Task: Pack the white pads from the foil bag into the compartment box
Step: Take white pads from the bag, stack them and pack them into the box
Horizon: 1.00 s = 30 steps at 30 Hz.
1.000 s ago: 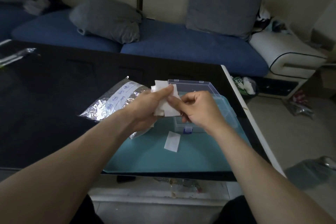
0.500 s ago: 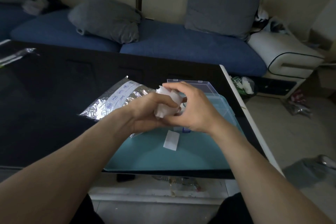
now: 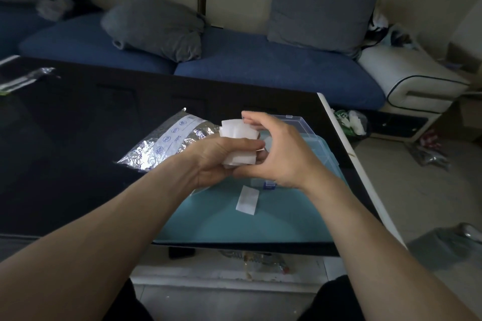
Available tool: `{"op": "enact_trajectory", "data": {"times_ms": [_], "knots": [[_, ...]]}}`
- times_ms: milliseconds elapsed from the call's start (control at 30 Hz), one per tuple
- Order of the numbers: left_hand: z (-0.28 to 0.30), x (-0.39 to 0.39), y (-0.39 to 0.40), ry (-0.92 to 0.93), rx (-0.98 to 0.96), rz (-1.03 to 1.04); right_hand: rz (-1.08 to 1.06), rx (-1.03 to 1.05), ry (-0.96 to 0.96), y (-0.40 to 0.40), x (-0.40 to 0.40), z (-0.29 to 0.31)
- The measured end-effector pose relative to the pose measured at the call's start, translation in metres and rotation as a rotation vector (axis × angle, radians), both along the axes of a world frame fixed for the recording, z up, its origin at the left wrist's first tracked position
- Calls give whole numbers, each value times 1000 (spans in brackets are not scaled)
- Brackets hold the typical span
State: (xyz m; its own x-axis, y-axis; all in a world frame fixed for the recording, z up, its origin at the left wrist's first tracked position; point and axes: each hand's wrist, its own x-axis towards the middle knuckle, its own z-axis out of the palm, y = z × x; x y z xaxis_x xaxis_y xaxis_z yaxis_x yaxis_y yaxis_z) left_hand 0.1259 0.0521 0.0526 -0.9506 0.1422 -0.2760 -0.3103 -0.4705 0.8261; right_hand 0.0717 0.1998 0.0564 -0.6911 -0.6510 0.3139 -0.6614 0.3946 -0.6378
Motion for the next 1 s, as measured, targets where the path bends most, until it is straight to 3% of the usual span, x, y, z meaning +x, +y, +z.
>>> {"op": "enact_trajectory", "data": {"times_ms": [167,333,500,600,733,900,1000], "knots": [[2,-2,-2,3,34,21,-34,-25,145,-1,-2,2],[-9,-4,-2,40,-225,80,41,103,88,-4,-1,0],[-2,-2,2,-27,-64,67,40,58,149,-12,1,-5],[-5,-7,0,-106,-101,198,-24,221,-27,-4,-7,-6],[-11,-11,-5,-119,-187,270,-198,129,-327,17,-32,-16],[-10,-11,-5,-131,-252,249,-463,-1,-191,22,-72,-39],[-5,-6,-2,-141,-298,114,-542,158,-81,20,-97,-52]]}}
